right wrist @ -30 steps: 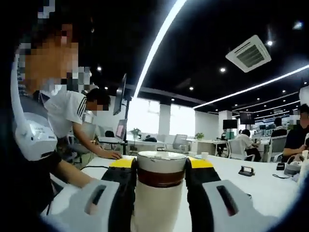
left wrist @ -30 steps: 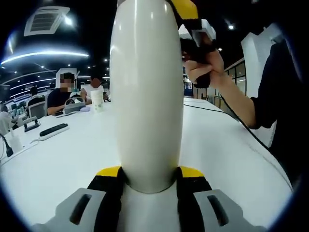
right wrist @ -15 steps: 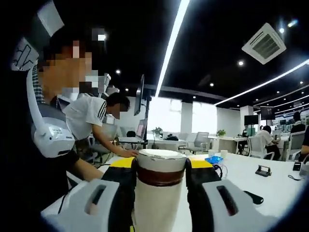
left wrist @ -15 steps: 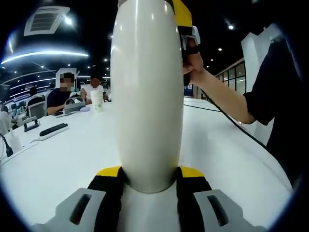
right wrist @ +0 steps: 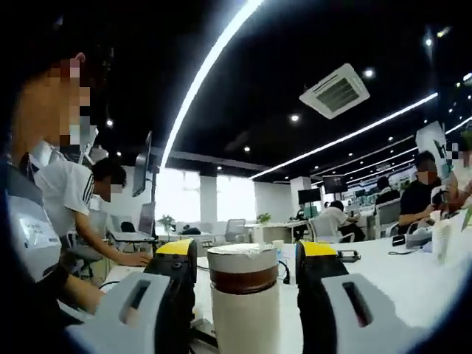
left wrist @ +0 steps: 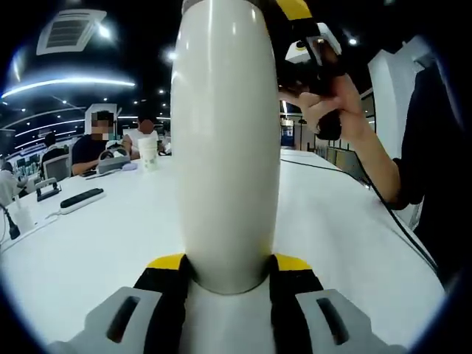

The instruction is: Grasp the water cup twist off the cup lid place the cup lid on the table

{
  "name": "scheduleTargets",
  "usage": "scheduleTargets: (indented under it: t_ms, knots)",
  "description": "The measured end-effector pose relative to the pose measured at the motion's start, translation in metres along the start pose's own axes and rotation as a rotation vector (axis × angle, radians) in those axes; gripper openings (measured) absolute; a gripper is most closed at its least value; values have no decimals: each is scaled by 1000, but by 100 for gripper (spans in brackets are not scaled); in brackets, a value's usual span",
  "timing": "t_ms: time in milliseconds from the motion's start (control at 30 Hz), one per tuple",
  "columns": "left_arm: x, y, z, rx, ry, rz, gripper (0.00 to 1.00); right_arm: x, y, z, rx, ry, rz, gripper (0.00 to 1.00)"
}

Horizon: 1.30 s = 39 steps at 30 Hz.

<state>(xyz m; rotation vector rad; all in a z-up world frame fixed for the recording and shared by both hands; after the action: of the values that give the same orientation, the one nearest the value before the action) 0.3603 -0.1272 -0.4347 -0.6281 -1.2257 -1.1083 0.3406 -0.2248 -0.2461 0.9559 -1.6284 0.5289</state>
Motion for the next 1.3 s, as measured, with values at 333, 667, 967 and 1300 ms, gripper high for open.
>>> scheduleTargets:
  t_ms: [333, 667, 967, 1300]
  knots:
    - [0, 0, 0, 2, 1, 0, 45, -12, -2, -19, -28, 79, 70, 47]
    - [0, 0, 0, 2, 1, 1, 45, -10, -12, -21, 70, 105, 14, 47]
    - [1, -1, -1, 0, 1, 2, 45, -9, -18, -23, 330, 154, -11, 46]
    - [0, -1, 0, -2, 0, 3, 45, -8, -26, -26, 574, 204, -55, 46]
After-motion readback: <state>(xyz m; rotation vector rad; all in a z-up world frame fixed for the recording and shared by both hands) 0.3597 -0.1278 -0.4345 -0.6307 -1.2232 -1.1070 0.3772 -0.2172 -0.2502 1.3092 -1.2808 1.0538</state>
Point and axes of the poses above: the point that each gripper's makers call its tool centre point, and the gripper's own axes: z roughly backward along the fingers, y roughly to its left, x roughly out of its top, the point moved 6 cm from there along z, roughly backward along the fingers, and after that the axes turned 9 degrees about -z, right-handed, at the moved point
